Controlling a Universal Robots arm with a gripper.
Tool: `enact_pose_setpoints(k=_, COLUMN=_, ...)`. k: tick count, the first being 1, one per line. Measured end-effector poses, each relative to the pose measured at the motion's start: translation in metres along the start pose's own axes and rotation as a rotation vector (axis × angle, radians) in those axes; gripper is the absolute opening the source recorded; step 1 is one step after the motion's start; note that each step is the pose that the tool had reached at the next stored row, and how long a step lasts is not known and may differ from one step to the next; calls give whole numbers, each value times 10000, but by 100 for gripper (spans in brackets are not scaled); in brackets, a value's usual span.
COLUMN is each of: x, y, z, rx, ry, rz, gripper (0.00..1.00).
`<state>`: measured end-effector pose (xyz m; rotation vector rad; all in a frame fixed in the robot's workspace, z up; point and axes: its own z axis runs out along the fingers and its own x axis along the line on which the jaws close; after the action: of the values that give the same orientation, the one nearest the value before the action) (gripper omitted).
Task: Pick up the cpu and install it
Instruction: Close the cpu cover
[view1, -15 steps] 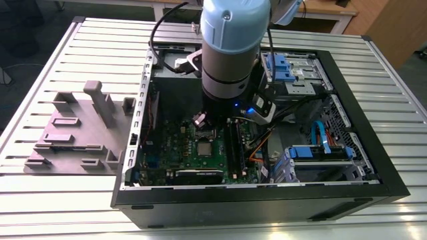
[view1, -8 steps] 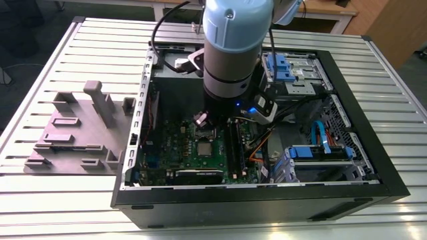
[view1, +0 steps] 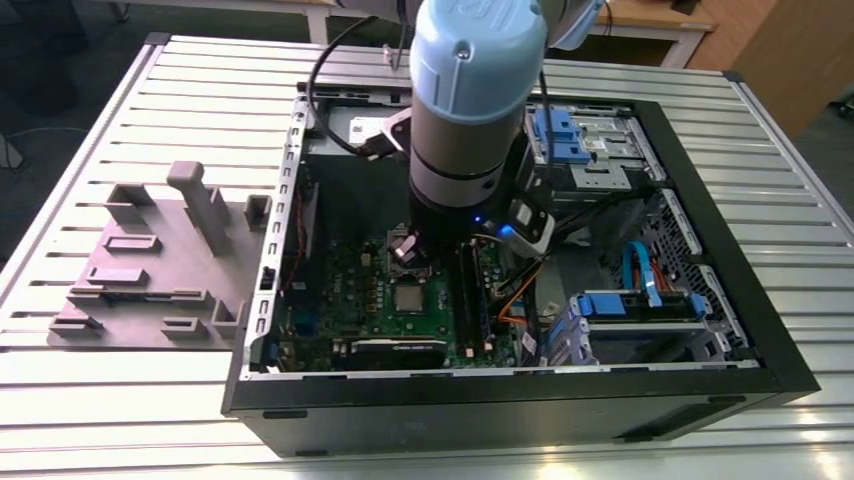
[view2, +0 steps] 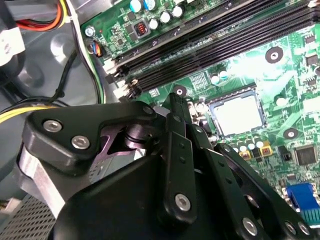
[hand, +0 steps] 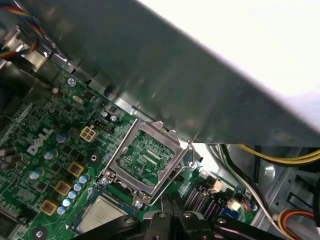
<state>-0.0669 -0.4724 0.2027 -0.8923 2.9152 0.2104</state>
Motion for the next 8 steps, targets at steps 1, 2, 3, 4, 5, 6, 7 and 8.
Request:
enact_pose_setpoints(k=1, x=2, y=-2, z=17, rx=0, ry=0, rz=-1, gripper=10)
enact_pose_setpoints(k=2, x=4, y=-4, z=30, rx=0, ry=0, rz=0, gripper=10)
enact_pose_setpoints(k=3, x=5, y=-5, z=40, rx=1, ry=1, rz=0, gripper=10)
enact_pose_setpoints(k=4, x=6, y=-6, z=52, rx=1, ry=0, rz=0, gripper=10)
enact_pose_setpoints(k=5, x=8, y=-8, z=66, rx=1, ry=1, rz=-1, gripper=10)
enact_pose_setpoints(k=6, x=10, y=-9, z=81, rx=1, ry=1, rz=-1, gripper=10)
enact_pose_setpoints(k=7, x=12, y=-11, z=98, rx=3, ry=3, rz=-1, gripper=10)
enact_pose_setpoints(k=8, x=14, y=-13, z=108, rx=9, ry=11, rz=-1, gripper=10)
